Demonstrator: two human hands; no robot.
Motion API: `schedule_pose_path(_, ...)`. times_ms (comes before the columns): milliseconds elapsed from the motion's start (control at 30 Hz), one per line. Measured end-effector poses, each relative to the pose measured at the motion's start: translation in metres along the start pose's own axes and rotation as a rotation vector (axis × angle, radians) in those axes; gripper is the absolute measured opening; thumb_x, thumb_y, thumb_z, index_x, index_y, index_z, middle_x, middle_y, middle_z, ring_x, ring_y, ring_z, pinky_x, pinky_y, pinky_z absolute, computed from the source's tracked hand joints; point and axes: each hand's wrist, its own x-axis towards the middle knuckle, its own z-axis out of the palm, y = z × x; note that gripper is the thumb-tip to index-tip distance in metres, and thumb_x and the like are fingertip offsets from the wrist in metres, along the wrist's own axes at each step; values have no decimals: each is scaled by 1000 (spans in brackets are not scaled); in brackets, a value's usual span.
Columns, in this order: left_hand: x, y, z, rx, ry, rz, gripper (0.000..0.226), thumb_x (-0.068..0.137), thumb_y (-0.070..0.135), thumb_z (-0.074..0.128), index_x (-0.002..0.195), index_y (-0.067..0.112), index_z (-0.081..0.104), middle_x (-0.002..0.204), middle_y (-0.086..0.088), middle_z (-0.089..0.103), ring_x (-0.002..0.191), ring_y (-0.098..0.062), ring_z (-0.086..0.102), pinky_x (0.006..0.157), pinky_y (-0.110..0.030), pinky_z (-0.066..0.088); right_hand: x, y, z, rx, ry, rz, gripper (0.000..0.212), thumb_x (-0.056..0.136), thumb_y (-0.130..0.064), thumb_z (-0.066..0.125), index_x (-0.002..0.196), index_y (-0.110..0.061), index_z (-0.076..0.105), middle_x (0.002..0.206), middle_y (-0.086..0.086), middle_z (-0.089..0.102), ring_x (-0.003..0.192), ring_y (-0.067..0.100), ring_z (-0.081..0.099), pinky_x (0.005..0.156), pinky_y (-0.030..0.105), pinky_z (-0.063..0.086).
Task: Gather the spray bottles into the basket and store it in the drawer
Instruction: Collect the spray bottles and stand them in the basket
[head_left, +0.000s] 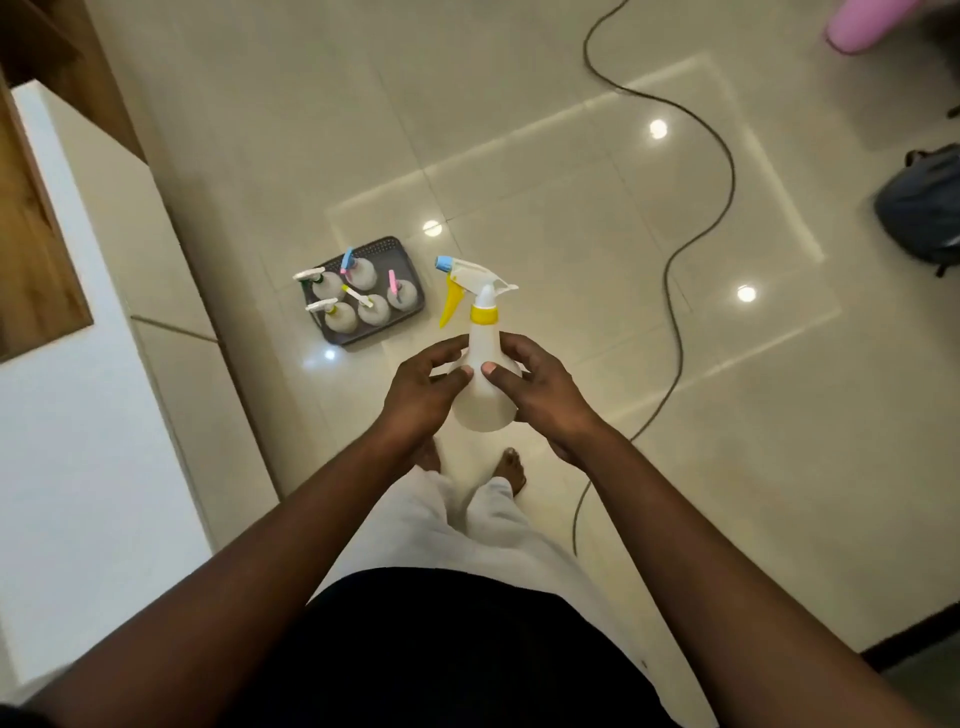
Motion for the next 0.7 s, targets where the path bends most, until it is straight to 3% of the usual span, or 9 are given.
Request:
schedule_pose_path(133, 18, 15, -6, -74, 76, -15, 35, 97, 20, 65, 116, 48, 73, 126, 18, 73, 103, -11, 77, 85, -36, 64, 32, -24, 1, -67, -92, -14, 44, 105, -23, 65, 147, -31, 58, 144, -4, 64, 131, 23, 64, 110, 55, 54)
schedule_pose_path(300, 56, 25, -23, -116, 141, -42, 34, 99, 19, 66, 128, 36, 71, 131, 11, 72, 108, -17, 75, 95, -44, 60, 80, -51, 10, -140, -160, -22, 42, 105, -21, 64, 146, -27, 58, 141, -1, 65, 129, 23, 64, 108, 52, 55)
schedule_pose_path(400, 80, 38, -34, -106, 161, -54, 34, 98, 20, 67, 119, 47, 70, 128, 13, 72, 107, -13, 74, 96, -43, 60, 111, -68, 17, -180, -159, -9, 40, 104, -22, 67, 143, -26, 60, 138, -3, 68, 127, 23, 65, 108, 54, 55)
schedule_pose_path(500, 109, 51, -47, -92, 171, -62, 36, 99, 20, 65, 116, 51, 69, 133, 3, 71, 114, -22, 71, 101, -52, 58, 146, -83, 26, -215, -158, 10, 37, 102, -24, 69, 138, -25, 63, 135, -6, 70, 125, 22, 66, 106, 56, 55)
schedule_pose_path(700, 166, 68, -73, -45, 158, -99, 44, 99, 10, 60, 137, 32, 65, 144, -1, 63, 128, -24, 62, 112, -50, 50, 221, -105, 42, -278, -152, -13, 38, 95, -21, 78, 131, -21, 68, 126, -5, 75, 120, 18, 69, 107, 51, 55)
